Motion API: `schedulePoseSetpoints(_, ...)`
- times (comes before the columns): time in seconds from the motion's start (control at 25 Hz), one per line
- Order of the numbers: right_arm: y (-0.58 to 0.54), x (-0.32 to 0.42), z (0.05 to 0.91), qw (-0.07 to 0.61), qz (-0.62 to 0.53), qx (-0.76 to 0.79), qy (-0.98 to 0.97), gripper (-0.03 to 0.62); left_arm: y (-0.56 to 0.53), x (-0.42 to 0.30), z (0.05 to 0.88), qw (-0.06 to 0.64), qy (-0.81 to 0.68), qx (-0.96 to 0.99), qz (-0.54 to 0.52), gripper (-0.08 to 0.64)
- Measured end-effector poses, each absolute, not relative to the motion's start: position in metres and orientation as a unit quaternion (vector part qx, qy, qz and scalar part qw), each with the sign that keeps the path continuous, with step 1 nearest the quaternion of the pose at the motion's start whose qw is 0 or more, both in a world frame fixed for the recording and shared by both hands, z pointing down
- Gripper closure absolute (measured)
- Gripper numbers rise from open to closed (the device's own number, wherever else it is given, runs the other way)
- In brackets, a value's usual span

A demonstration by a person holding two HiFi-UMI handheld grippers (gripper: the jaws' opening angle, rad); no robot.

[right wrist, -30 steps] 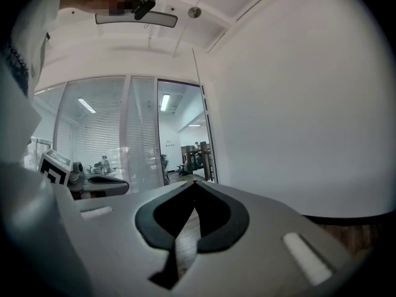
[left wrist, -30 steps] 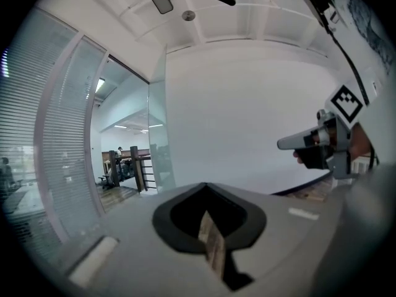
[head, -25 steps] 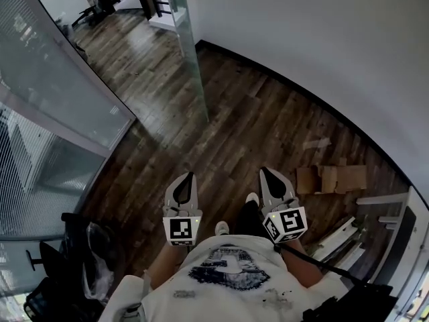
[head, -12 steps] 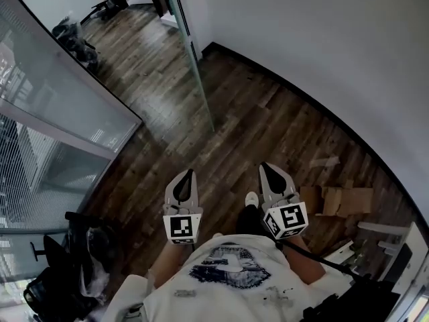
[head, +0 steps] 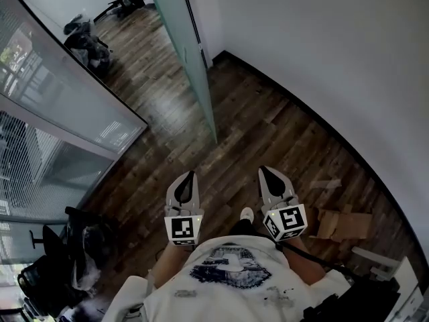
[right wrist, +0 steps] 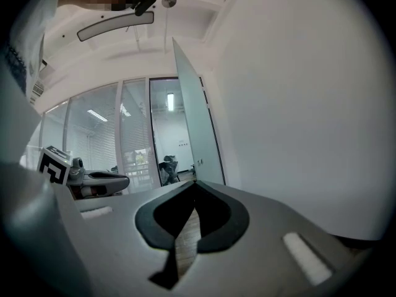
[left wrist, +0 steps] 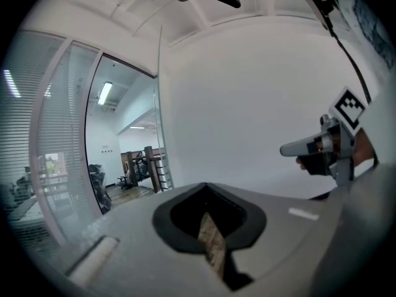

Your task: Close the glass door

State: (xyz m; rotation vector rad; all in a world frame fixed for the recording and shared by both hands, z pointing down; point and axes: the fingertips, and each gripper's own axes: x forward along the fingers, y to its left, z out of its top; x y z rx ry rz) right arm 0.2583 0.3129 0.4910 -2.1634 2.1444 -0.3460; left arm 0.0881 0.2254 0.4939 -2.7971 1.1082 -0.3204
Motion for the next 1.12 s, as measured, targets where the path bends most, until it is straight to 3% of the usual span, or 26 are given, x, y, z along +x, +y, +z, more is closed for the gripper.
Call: schedulePoseSetpoints(1.12,0.242,0.312,0.502,0.031,-0.127,-0.673,0.728,0.588,0.162,0.142,0.498,0.050,0.399,-0.910,-0.103,0.558)
